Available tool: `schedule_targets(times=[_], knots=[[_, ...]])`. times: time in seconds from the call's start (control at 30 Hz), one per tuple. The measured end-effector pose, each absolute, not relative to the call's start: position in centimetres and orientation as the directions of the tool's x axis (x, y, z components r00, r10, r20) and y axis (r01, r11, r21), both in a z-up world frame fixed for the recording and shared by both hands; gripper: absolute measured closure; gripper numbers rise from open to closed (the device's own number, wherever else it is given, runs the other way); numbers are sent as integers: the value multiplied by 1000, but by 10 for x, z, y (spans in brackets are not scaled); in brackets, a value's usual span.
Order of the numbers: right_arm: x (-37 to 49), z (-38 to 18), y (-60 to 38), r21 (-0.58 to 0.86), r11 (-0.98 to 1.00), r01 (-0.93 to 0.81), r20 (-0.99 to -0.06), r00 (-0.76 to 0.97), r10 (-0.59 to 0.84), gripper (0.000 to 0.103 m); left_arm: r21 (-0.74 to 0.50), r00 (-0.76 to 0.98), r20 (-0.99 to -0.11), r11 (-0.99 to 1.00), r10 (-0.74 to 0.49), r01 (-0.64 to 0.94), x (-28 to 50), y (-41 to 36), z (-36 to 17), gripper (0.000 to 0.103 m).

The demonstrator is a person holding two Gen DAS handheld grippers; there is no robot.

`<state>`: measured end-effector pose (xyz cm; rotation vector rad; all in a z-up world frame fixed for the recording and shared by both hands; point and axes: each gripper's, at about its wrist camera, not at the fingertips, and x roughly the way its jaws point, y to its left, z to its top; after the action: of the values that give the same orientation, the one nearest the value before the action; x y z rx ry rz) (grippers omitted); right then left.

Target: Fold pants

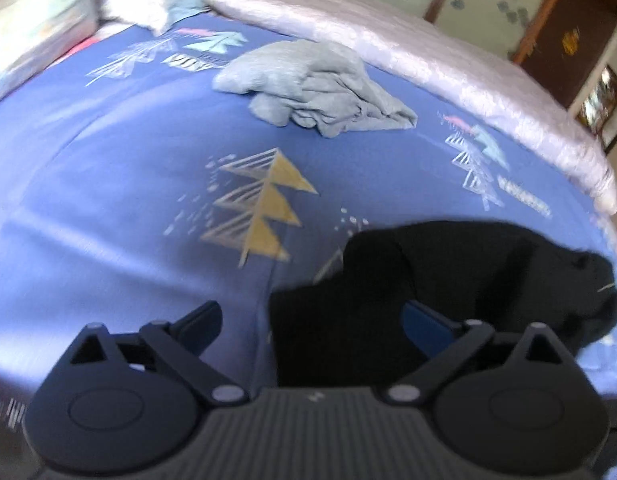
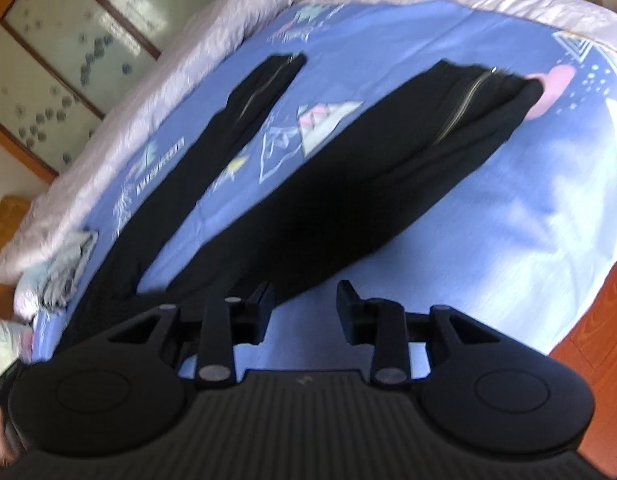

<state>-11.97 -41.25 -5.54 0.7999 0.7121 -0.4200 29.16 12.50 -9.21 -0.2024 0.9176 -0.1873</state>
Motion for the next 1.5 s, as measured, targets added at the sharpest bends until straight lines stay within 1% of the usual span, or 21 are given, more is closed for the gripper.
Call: schedule_targets(times=[0.03, 0.07, 0.1, 0.17, 0.2, 0.3, 0.37, 0.43, 0.47, 0.5, 0.53, 0.57, 0.63, 0.77, 0.97, 1.1, 1.23, 1.27, 1.3, 1.37, 1.5], knots=[[-117, -57, -409, 495, 636, 592, -721, 689, -79, 65, -238, 583, -774, 967, -245, 90, 299, 119, -99, 6], [-113, -57, -407, 489, 636, 597, -727, 682, -82, 65, -226, 559, -789, 966, -256, 123, 305, 108, -109, 35], [-110, -58, -407, 482, 635, 604, -733, 675, -85, 65, -200, 531, -809, 967, -252, 155, 307, 98, -116, 54], [-100, -60, -404, 458, 641, 616, -750, 655, -94, 65, -123, 553, -804, 971, -218, 204, 305, 87, -112, 62], [-97, -59, -402, 447, 650, 614, -755, 649, -95, 65, -96, 559, -803, 971, -205, 218, 310, 86, -104, 82], [-85, -57, -398, 423, 683, 595, -757, 647, -95, 65, -79, 666, -734, 991, -134, 112, 336, 117, -59, 83], [-78, -57, -395, 426, 691, 584, -753, 652, -87, 65, -125, 699, -703, 990, -133, 63, 356, 137, -32, 81], [-73, -60, -389, 442, 692, 571, -748, 660, -67, 65, -138, 695, -702, 987, -156, 83, 367, 135, -21, 56], [-69, -63, -386, 446, 693, 566, -748, 661, -59, 65, -62, 702, -706, 995, -96, 74, 368, 124, -20, 38], [-67, -66, -383, 450, 694, 562, -749, 661, -49, 65, 30, 713, -701, 998, -18, 54, 364, 112, -20, 32], [-66, -68, -381, 456, 694, 557, -748, 662, -39, 65, 118, 716, -697, 992, 43, 55, 357, 100, -22, 30], [-65, -69, -380, 465, 693, 551, -746, 665, -29, 65, 135, 712, -702, 987, 33, 86, 348, 96, -23, 29], [-69, -72, -378, 477, 694, 540, -743, 669, -10, 65, 80, 692, -720, 987, -41, 142, 325, 98, -23, 29], [-83, -74, -386, 494, 671, 553, -740, 672, -8, 65, -120, 630, -752, 980, -193, 158, 270, 120, -23, 24], [-99, -76, -390, 540, 628, 560, -723, 691, 5, 65, -394, 511, -777, 917, -367, 60, 195, 155, -37, 13], [-105, -74, -386, 556, 631, 541, -707, 707, 17, 65, -596, 429, -744, 799, -513, -78, 178, 172, -67, 3], [-111, -75, -391, 564, 622, 544, -702, 713, 13, 65, -699, 416, -692, 691, -590, -182, 188, 163, -97, 3], [-113, -75, -394, 566, 616, 548, -700, 714, 8, 65, -708, 425, -684, 680, -592, -193, 193, 156, -106, 10], [-114, -76, -397, 568, 608, 555, -700, 714, 1, 65, -690, 417, -703, 694, -576, -205, 198, 148, -113, 45], [-120, -76, -406, 565, 596, 571, -701, 713, -19, 65, -604, 360, -783, 758, -507, -246, 203, 137, -124, 96], [-137, -72, -431, 531, 576, 621, -709, 698, -100, 65, -642, 445, -736, 734, -511, -219, 168, 161, -87, 96]])
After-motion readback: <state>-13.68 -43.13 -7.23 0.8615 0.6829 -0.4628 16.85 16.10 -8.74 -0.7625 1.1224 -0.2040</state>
